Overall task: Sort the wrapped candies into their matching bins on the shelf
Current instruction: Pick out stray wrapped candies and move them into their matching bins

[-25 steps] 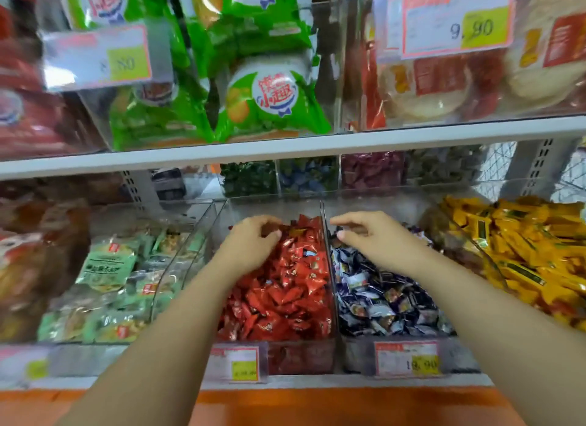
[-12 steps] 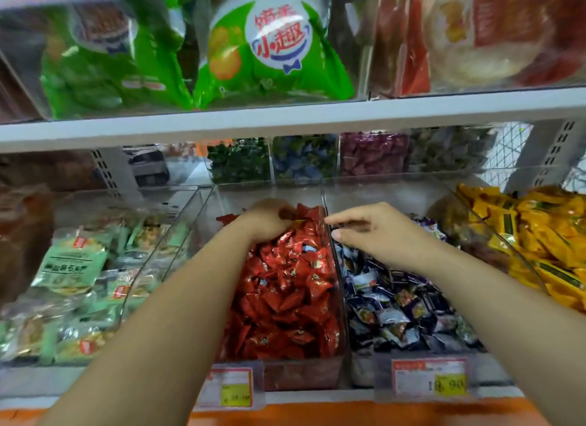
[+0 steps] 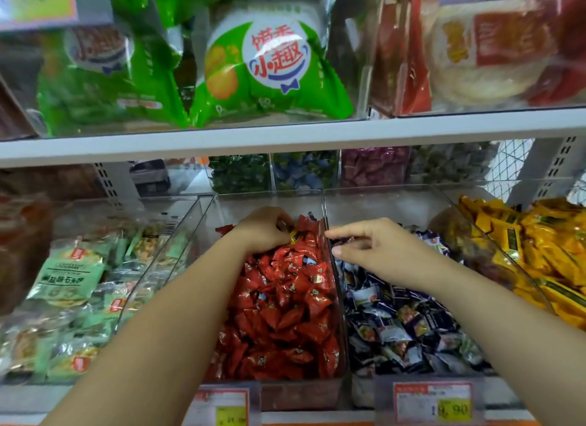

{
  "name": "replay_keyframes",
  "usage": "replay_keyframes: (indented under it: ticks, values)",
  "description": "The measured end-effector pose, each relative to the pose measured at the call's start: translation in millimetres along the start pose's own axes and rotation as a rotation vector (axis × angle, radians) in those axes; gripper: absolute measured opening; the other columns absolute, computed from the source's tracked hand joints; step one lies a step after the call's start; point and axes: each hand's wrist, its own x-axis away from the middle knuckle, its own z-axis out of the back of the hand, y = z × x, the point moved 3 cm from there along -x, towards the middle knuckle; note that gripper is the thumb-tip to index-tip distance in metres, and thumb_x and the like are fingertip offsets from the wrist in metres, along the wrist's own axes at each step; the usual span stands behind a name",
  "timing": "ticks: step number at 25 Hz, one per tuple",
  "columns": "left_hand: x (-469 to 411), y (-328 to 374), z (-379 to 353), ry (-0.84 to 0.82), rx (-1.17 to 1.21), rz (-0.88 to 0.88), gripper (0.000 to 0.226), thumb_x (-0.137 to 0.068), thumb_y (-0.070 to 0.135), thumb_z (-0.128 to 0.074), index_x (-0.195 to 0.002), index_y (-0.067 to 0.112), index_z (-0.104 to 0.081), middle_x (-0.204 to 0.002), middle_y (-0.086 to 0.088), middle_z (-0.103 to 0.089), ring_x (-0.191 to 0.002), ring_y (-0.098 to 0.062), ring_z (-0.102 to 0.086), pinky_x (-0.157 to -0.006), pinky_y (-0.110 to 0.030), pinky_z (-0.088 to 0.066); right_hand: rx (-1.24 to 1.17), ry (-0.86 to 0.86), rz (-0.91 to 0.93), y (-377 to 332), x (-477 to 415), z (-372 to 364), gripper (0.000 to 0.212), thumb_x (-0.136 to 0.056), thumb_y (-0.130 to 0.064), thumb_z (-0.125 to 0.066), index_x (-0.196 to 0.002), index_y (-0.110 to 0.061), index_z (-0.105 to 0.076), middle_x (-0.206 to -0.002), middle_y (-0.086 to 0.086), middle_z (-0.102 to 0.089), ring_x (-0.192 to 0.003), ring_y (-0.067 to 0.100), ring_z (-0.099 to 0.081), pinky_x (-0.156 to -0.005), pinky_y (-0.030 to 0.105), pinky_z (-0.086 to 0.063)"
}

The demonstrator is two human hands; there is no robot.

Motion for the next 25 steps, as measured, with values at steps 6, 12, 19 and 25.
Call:
replay_keyframes:
  ticks: [6,12,19,25]
  values:
    - [41,12,38,0.125,0.099,-0.026,0.026,-0.087,0.016,-0.057,-0.112,0.024,-0.06,-0.094,0.005,-0.061,-0.077,-0.011,-0.057,-0.06,-0.021,-0.043,0.015,-0.019,0.011,-4,7,1,0.03,-0.09,-0.031,-0.059,-0.12,-0.033,-0.06,-0.124,-0.014,-0.059,-0.104,-0.002,-0.056,-0.09,0.019,-0.041]
    - [101,37,51,0.191,0.282,-0.177,0.017,-0.089,0.013,-0.059,-0.1,0.025,-0.063,-0.086,0.012,-0.063,-0.07,-0.009,-0.058,-0.065,-0.014,-0.045,-0.171,0.143,0.032,-13,11,9,0.037,-0.091,-0.027,-0.058,-0.127,-0.026,-0.053,-0.12,-0.011,-0.059,-0.087,-0.011,-0.057,-0.083,0.017,-0.046]
    - [108,105,18,0.09,0.529,-0.369,0.018,-0.085,0.007,-0.064,-0.085,0.024,-0.058,-0.081,0.003,-0.061,-0.064,-0.002,-0.055,-0.065,-0.013,-0.044,-0.698,0.228,-0.088,2,35,22,0.034,-0.09,-0.018,-0.059,-0.122,-0.011,-0.052,-0.095,0.001,-0.066,-0.08,0.013,-0.062,-0.062,0.023,-0.049]
    - [95,115,1,0.208,0.311,-0.309,0.008,-0.088,0.018,-0.061,-0.09,0.026,-0.062,-0.086,0.014,-0.064,-0.074,0.012,-0.056,-0.068,-0.001,-0.039,-0.136,0.805,-0.06,42,74,89,0.021,-0.085,-0.017,-0.066,-0.102,-0.019,-0.055,-0.09,0.001,-0.062,-0.075,0.013,-0.056,-0.07,0.022,-0.043]
